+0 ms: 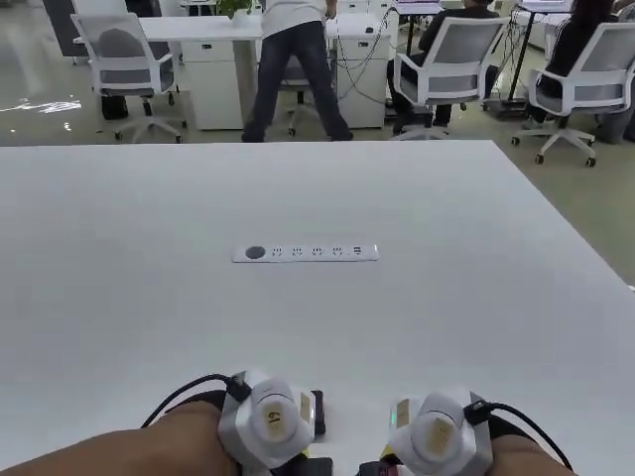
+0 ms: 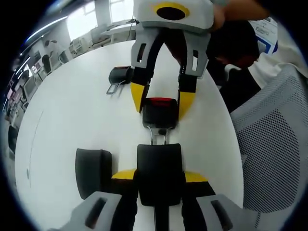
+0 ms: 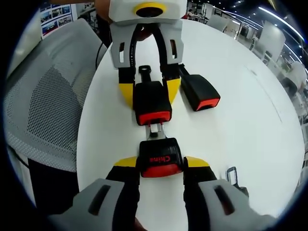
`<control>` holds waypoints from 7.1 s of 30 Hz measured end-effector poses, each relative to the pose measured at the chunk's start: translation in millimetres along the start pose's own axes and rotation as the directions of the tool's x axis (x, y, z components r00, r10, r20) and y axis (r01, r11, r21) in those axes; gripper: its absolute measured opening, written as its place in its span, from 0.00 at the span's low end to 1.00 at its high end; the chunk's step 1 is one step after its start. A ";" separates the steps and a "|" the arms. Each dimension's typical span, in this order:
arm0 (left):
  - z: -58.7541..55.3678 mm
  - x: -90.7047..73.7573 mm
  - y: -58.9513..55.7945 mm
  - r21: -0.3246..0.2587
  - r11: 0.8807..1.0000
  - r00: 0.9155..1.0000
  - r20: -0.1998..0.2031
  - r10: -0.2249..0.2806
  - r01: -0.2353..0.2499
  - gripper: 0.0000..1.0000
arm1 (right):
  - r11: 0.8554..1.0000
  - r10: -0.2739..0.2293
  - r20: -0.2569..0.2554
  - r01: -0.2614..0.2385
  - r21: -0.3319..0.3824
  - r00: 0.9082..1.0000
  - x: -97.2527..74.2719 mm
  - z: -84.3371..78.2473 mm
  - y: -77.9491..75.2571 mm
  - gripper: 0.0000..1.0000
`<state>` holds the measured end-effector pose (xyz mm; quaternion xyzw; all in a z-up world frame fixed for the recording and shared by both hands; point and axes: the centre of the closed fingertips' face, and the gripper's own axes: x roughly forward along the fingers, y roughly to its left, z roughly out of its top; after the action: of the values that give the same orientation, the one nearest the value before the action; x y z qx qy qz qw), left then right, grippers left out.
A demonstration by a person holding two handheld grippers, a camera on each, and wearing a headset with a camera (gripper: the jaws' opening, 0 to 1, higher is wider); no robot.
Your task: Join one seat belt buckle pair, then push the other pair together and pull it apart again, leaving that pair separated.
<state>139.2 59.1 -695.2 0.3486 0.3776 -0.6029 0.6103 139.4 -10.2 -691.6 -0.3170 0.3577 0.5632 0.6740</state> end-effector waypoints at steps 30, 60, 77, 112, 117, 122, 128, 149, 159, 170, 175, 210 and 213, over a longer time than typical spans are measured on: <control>1.6 0.6 3.1 0.031 0.999 1.000 0.014 -0.009 0.009 0.34 | 0.999 0.029 -0.009 -0.029 -0.034 1.000 13.1 22.7 5.2 0.31; -3.1 -3.6 0.9 -0.012 1.000 0.999 0.037 0.004 -0.003 0.34 | 0.996 0.037 -0.033 -0.040 -0.078 0.999 15.2 16.4 1.2 0.31; -4.1 -4.0 -0.6 -0.009 1.000 0.998 -0.058 0.006 -0.007 0.35 | 0.997 0.043 -0.057 -0.047 -0.069 0.997 14.3 15.8 2.5 0.33; 4.9 -52.1 88.7 -0.114 0.980 0.986 0.028 0.165 -0.161 0.39 | 0.995 -0.097 -0.035 0.096 -0.026 0.995 -60.8 -32.1 -86.0 0.34; -8.9 -31.7 94.3 -0.090 0.987 0.991 0.000 0.133 -0.133 0.39 | 0.994 -0.107 -0.071 0.108 0.004 0.992 -69.0 -56.2 -100.4 0.34; -12.0 -23.1 99.8 -0.058 0.991 0.993 -0.012 0.121 -0.122 0.42 | 0.994 -0.106 -0.116 0.107 0.002 0.988 -66.6 -78.1 -111.5 0.37; -6.5 -21.5 97.2 -0.049 0.995 0.996 0.002 0.089 -0.089 0.37 | 0.998 -0.069 -0.116 0.070 0.005 0.991 -57.9 -80.3 -108.6 0.36; -13.9 -10.0 91.1 -0.025 0.999 1.000 -0.016 0.020 -0.021 0.33 | 1.000 0.007 -0.113 -0.010 -0.029 0.994 -46.4 -80.0 -105.9 0.32; -14.7 -10.3 91.2 -0.020 1.000 1.000 -0.013 0.018 -0.018 0.33 | 0.998 0.000 -0.112 -0.007 -0.057 0.994 -33.8 -64.4 -103.6 0.32; -13.0 -10.6 88.8 -0.023 0.999 0.999 -0.029 0.024 -0.024 0.33 | 0.996 0.005 -0.060 -0.010 -0.088 0.998 -6.4 -17.0 -87.7 0.32; -16.5 -9.4 92.7 -0.023 0.999 0.999 -0.034 0.023 -0.024 0.33 | 0.995 -0.009 -0.050 0.004 -0.099 0.999 2.4 -2.7 -86.5 0.32; -12.6 -9.5 88.5 -0.012 1.000 1.000 -0.014 0.018 -0.018 0.33 | 0.993 0.008 -0.036 -0.012 -0.113 0.999 17.4 22.1 -87.3 0.31; -12.3 -9.7 88.4 0.001 1.000 1.000 -0.019 0.013 -0.013 0.33 | 0.993 0.024 -0.043 -0.029 -0.116 0.999 18.9 22.3 -87.4 0.31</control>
<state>227.1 77.1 -695.1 0.3571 0.3811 -0.5956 0.6103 230.5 4.0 -693.3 -0.3626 0.3424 0.5854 0.6392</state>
